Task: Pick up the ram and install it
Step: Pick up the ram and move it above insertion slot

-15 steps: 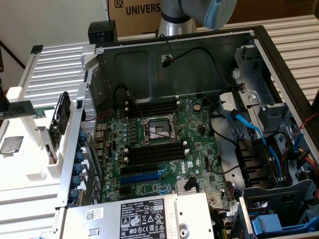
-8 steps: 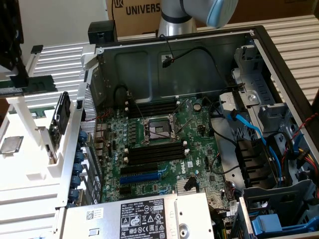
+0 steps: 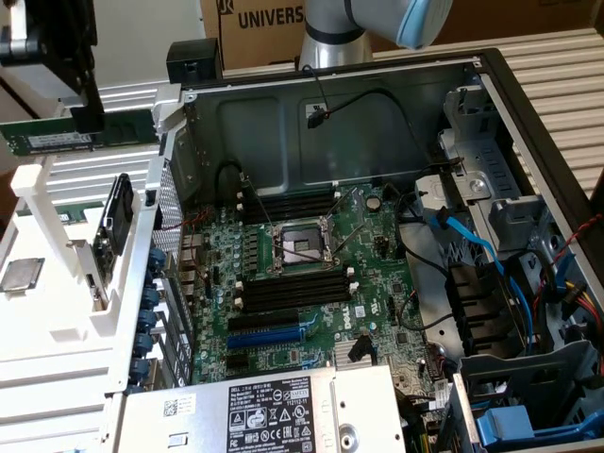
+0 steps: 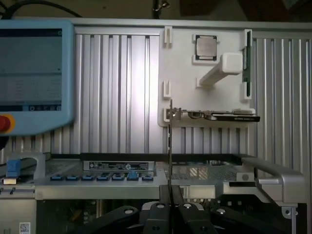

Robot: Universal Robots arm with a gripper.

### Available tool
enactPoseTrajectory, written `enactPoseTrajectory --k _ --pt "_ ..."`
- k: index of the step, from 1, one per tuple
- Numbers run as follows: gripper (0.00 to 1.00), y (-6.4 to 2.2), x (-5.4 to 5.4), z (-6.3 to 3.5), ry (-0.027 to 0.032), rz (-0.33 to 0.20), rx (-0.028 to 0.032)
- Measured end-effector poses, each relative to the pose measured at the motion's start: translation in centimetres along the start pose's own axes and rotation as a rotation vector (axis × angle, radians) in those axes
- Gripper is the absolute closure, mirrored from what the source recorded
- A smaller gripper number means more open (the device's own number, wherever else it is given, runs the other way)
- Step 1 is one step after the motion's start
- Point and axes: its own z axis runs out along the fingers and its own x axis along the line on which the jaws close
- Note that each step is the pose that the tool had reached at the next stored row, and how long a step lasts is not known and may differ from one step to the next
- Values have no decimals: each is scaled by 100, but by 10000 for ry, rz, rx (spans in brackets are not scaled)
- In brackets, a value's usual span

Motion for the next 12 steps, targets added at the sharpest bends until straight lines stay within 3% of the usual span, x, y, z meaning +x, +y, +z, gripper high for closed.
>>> enactPoseTrajectory --k 6,12 --pt "87 -264 3 -47 1 -7 -40" --pt "87 -536 1 -59 1 -8 -42"
